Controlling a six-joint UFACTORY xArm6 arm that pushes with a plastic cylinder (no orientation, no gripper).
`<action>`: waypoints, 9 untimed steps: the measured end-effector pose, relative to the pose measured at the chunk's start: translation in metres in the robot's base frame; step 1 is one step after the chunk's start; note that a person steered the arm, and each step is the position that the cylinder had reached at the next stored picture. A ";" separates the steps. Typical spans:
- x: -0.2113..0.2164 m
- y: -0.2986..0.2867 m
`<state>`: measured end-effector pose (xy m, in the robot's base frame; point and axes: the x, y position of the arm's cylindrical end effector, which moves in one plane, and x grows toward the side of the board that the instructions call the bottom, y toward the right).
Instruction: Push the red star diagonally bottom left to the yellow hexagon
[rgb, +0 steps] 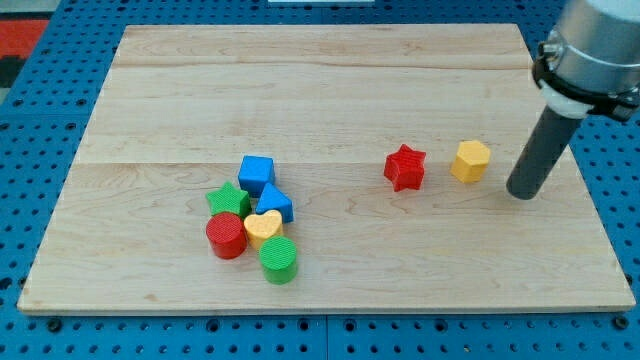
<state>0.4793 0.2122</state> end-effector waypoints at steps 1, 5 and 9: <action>-0.035 -0.066; -0.026 -0.088; 0.017 -0.196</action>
<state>0.4961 0.0166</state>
